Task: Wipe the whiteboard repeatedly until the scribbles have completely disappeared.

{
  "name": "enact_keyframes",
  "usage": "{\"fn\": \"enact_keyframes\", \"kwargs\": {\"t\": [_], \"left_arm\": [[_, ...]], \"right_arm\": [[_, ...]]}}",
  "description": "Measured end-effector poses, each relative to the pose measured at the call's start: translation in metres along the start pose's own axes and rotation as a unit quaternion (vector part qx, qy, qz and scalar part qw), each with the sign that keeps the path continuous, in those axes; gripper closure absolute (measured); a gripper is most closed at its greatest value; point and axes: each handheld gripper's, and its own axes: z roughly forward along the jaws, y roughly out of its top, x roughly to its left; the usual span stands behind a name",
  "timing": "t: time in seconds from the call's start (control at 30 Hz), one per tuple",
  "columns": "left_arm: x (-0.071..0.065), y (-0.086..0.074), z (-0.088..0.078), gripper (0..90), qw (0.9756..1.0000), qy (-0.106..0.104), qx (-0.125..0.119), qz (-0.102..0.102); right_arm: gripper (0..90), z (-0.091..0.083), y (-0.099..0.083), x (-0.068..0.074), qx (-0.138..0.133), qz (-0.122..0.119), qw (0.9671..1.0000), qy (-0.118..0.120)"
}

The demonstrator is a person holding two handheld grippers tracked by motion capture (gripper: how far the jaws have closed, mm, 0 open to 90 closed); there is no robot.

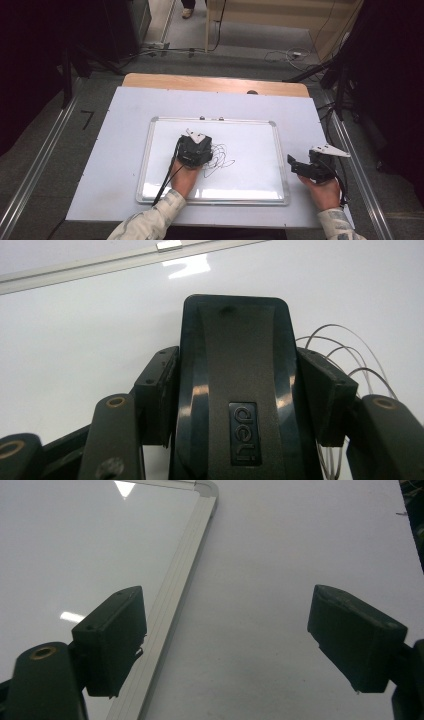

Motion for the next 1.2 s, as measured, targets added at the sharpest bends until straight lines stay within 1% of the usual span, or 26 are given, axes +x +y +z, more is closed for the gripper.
{"fn": "enact_keyframes", "kwargs": {"t": [0.37, 0.7, 0.8, 0.97, 1.0, 1.2], "left_arm": [[-0.01, -0.001, 0.0, 40.2, 1.0, -0.003, 0.001, 0.004], [-0.018, -0.001, 0.0, 40.2, 0.9999, -0.007, 0.003, 0.013], [-0.021, -0.001, 0.0, 40.2, 0.9999, -0.009, 0.003, 0.01], [-0.025, -0.001, 0.0, 40.2, 0.9998, -0.009, 0.005, 0.015], [-0.026, -0.001, 0.0, 40.2, 0.9998, -0.01, 0.004, 0.013], [-0.034, -0.002, 0.0, 40.2, 0.9997, -0.015, 0.004, 0.02]], "right_arm": [[14.6, 0.001, 0.0, 0.0, 0.001, 0.0, 1.0, 0.0], [14.6, 0.001, 0.0, 0.001, 0.001, -0.001, 1.0, 0.001], [14.6, 0.001, 0.001, 0.001, 0.001, 0.001, 1.0, 0.001], [14.6, 0.001, 0.001, 0.001, 0.001, -0.001, 1.0, 0.001], [14.6, 0.001, 0.001, 0.001, 0.001, -0.001, 1.0, 0.001], [14.6, 0.002, 0.001, 0.001, 0.001, 0.001, 1.0, 0.002]]}}
